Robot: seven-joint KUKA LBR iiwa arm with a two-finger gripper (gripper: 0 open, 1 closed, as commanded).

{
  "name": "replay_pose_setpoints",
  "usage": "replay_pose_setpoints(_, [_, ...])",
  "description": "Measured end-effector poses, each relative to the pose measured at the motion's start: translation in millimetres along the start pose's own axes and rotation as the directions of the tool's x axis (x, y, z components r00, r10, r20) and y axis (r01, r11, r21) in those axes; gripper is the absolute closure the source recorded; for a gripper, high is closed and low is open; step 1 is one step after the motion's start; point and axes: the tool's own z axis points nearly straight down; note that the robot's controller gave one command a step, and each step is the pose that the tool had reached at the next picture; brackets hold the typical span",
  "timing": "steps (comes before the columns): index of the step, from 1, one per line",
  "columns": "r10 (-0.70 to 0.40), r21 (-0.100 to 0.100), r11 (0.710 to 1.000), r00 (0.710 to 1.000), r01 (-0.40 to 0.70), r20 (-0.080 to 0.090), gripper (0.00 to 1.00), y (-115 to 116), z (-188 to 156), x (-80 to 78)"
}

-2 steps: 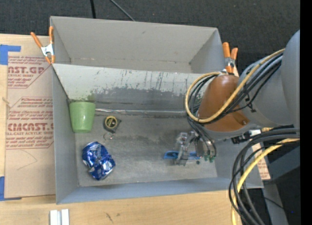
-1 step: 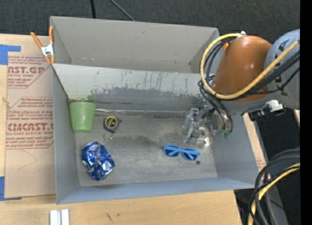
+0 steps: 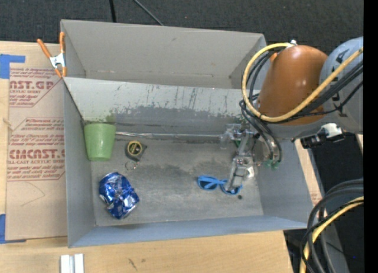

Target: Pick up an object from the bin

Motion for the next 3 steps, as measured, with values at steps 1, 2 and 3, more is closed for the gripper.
replay_pose_setpoints(1, [0.112,0.002,0.994,0.994,-0.112,-0.01,0.0,-24.6,112.6,8.8])
replay_pose_setpoints(2, [0.111,0.001,0.994,0.994,-0.111,-0.002,1.0,-23.9,108.3,6.5])
replay_pose_setpoints(3, [0.11,0.001,0.994,0.994,-0.11,-0.002,0.0,-23.8,108.3,6.5])
